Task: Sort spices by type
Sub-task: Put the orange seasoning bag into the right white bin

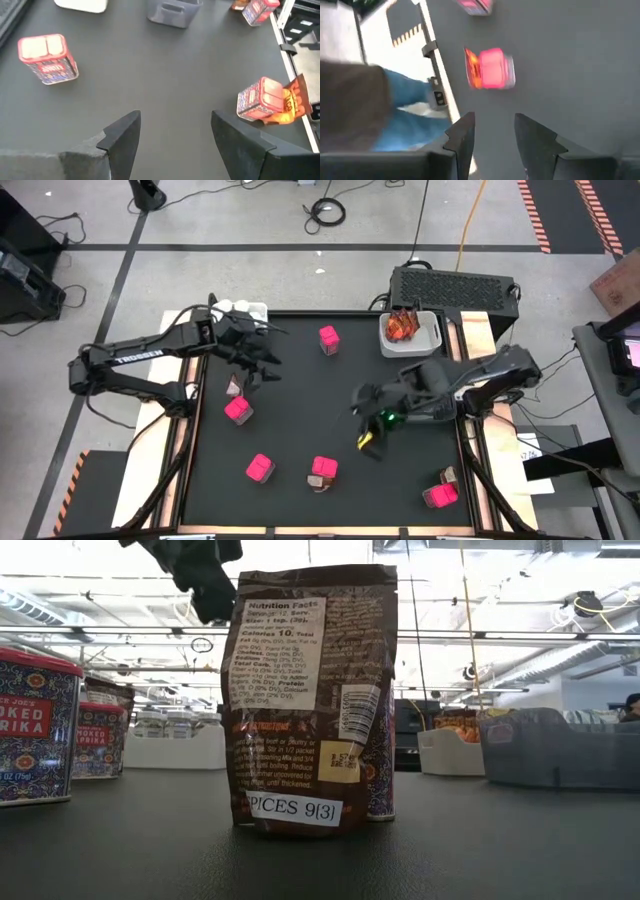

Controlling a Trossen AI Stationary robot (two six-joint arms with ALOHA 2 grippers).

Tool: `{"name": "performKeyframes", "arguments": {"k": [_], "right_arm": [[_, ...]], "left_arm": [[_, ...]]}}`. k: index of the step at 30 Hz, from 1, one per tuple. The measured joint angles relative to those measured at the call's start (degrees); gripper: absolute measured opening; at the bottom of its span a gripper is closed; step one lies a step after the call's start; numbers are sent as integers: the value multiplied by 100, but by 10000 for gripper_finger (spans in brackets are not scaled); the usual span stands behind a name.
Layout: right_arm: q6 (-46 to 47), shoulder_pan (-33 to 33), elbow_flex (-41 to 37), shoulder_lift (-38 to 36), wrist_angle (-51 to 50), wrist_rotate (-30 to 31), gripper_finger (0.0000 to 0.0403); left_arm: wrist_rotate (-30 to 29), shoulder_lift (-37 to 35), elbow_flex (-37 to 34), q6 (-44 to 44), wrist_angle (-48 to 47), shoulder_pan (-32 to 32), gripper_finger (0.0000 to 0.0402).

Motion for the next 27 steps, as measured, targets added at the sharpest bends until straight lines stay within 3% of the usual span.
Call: {"name": "performKeyframes", "arguments": {"k": [6,10,15,18,24,27], "right_arm": [[-1835,203,3,799,676,214,135],[-1830,74,-4,1294,830,67,135],[-1320,-104,-4,1614,1144,-901,135],[-334,-237,-4,1632,1424,-1062,135],[4287,-406,0,1622,1905,-939,134],[6007,-144,65,1606,2382,-75,132]], "left_arm": [[128,138,-1,-17,-99,4,247],[80,133,0,-338,-438,3,247],[177,103,-1,-1062,-699,-35,247],[264,105,-1,-970,-768,-148,247],[194,105,-1,-206,-784,-298,247],[131,105,-1,-53,-667,-350,247]]}}
